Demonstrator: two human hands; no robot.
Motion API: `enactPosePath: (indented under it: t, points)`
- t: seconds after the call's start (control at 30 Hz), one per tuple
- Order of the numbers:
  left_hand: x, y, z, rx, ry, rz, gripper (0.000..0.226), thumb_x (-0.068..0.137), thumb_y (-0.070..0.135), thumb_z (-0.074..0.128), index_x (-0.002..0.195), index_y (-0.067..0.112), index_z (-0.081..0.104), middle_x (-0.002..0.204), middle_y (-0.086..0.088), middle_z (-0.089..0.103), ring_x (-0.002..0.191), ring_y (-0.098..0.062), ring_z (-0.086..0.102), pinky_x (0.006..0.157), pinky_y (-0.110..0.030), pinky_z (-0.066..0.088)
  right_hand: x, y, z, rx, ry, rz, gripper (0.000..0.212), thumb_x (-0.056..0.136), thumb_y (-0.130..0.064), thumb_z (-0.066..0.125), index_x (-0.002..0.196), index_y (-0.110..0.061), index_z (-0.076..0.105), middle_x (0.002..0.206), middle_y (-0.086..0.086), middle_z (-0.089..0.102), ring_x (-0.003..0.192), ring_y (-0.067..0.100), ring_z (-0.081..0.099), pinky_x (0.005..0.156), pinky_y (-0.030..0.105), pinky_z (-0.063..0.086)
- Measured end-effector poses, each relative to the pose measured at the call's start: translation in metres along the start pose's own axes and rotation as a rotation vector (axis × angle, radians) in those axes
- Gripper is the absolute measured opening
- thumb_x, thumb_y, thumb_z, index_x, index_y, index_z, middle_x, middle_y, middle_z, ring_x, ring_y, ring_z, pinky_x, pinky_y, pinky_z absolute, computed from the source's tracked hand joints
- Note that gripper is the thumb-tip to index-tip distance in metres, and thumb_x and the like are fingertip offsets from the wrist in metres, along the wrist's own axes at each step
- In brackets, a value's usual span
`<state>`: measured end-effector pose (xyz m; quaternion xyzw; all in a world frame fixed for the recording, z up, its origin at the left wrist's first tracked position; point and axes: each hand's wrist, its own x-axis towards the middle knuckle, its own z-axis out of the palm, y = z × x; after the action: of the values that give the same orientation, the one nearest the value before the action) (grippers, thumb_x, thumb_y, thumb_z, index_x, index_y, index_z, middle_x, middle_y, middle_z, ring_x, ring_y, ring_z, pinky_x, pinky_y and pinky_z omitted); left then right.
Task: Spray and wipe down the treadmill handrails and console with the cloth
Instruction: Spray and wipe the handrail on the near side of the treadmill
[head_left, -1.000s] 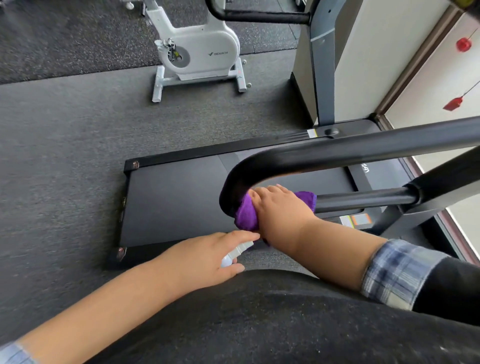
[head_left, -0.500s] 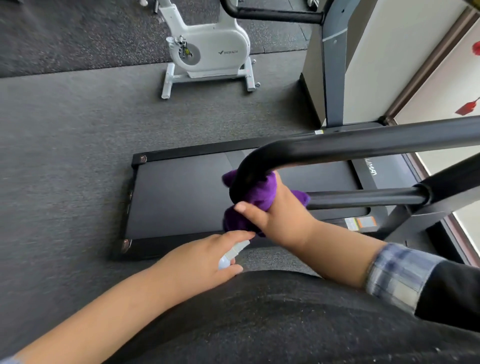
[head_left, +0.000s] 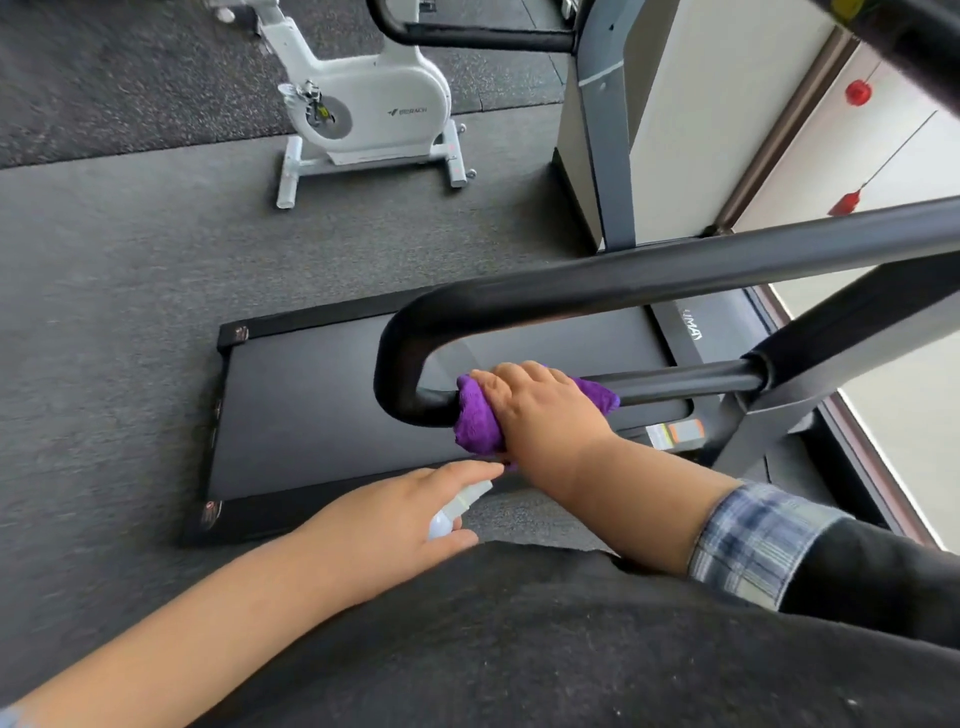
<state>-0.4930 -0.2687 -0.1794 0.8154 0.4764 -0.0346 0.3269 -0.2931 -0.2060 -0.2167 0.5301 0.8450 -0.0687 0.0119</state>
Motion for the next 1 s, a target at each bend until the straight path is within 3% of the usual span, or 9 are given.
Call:
enactPosePath:
  t: [0.07, 0.2, 0.37, 0.47, 0.53, 0.63, 0.73, 0.87, 1.0]
  points:
    - [0.005, 0.01, 0.002, 0.002, 0.018, -0.02, 0.06, 0.092, 0.053, 0.052, 0.129, 0.074, 0.008, 0.108, 0.032, 0.041, 0.095, 0.006, 0.044, 0.087, -0.02, 0.039, -0.008, 0.018, 0.001, 0.03, 0.01, 0.039, 0.073, 0.088, -0.03, 0.064, 0.152, -0.021, 0.029, 0.141, 0.0, 0.047, 0.129, 0.026, 0.043, 0.11, 0.037, 0.032]
    - [0.02, 0.033, 0.007, -0.029, 0.148, -0.067, 0.063, 0.094, 0.049, 0.052, 0.138, 0.064, 0.011, 0.111, 0.029, 0.044, 0.09, 0.009, 0.047, 0.082, -0.02, 0.039, -0.028, 0.064, 0.0, 0.047, -0.001, 0.121, 0.066, 0.088, -0.032, 0.063, 0.147, -0.023, 0.036, 0.139, -0.001, 0.048, 0.129, 0.025, 0.043, 0.11, 0.035, 0.031]
    - [0.046, 0.07, 0.018, -0.039, 0.193, -0.088, 0.062, 0.095, 0.048, 0.052, 0.14, 0.061, 0.011, 0.109, 0.026, 0.045, 0.09, 0.003, 0.048, 0.078, -0.02, 0.039, -0.061, 0.145, -0.006, 0.004, -0.096, 0.26, 0.075, 0.079, -0.033, 0.077, 0.144, -0.026, 0.039, 0.141, -0.004, 0.048, 0.132, 0.023, 0.042, 0.113, 0.038, 0.032]
    - [0.058, 0.091, 0.026, -0.02, 0.145, -0.086, 0.06, 0.095, 0.049, 0.05, 0.139, 0.061, 0.011, 0.109, 0.028, 0.042, 0.088, 0.016, 0.046, 0.076, -0.014, 0.034, -0.084, 0.194, -0.009, 0.006, -0.091, 0.338, 0.072, 0.08, -0.028, 0.078, 0.142, -0.026, 0.042, 0.14, -0.003, 0.051, 0.13, 0.023, 0.044, 0.111, 0.039, 0.035]
    - [0.063, 0.103, 0.032, -0.021, 0.116, -0.102, 0.06, 0.094, 0.049, 0.05, 0.137, 0.063, 0.011, 0.109, 0.029, 0.043, 0.085, 0.026, 0.042, 0.077, -0.014, 0.034, -0.087, 0.205, -0.006, -0.002, -0.075, 0.291, 0.069, 0.084, -0.031, 0.073, 0.144, -0.024, 0.04, 0.139, -0.001, 0.051, 0.129, 0.024, 0.045, 0.112, 0.038, 0.035]
    - [0.068, 0.117, 0.042, -0.018, 0.11, -0.142, 0.062, 0.093, 0.048, 0.051, 0.135, 0.064, 0.009, 0.108, 0.028, 0.045, 0.085, 0.025, 0.042, 0.077, -0.013, 0.036, -0.079, 0.198, -0.001, -0.005, -0.108, 0.248, 0.075, 0.091, -0.044, 0.063, 0.152, -0.017, 0.028, 0.148, 0.002, 0.043, 0.137, 0.025, 0.038, 0.118, 0.039, 0.025]
    - [0.071, 0.132, 0.051, -0.02, 0.131, -0.187, 0.061, 0.092, 0.047, 0.054, 0.137, 0.063, 0.015, 0.102, 0.033, 0.043, 0.089, 0.028, 0.041, 0.071, -0.003, 0.033, -0.069, 0.18, 0.005, 0.005, -0.068, 0.131, 0.081, 0.094, -0.044, 0.059, 0.157, -0.015, 0.017, 0.154, 0.004, 0.035, 0.143, 0.026, 0.028, 0.122, 0.04, 0.015]
    - [0.079, 0.153, 0.061, -0.014, 0.175, -0.216, 0.066, 0.089, 0.048, 0.057, 0.134, 0.065, 0.012, 0.104, 0.031, 0.047, 0.09, 0.025, 0.042, 0.082, -0.011, 0.039, -0.058, 0.157, 0.0, 0.008, -0.094, -0.157, 0.098, 0.091, -0.029, 0.066, 0.159, -0.026, -0.004, 0.159, 0.011, 0.024, 0.149, 0.031, 0.018, 0.123, 0.042, 0.011]
    - [0.089, 0.174, 0.062, 0.005, 0.232, -0.236, 0.069, 0.09, 0.047, 0.056, 0.134, 0.064, 0.006, 0.105, 0.031, 0.047, 0.091, 0.02, 0.045, 0.086, -0.018, 0.043, -0.057, 0.182, -0.008, -0.051, -0.132, -0.215, 0.115, 0.074, -0.025, 0.083, 0.159, -0.028, 0.006, 0.154, 0.007, 0.034, 0.142, 0.029, 0.032, 0.12, 0.04, 0.02]
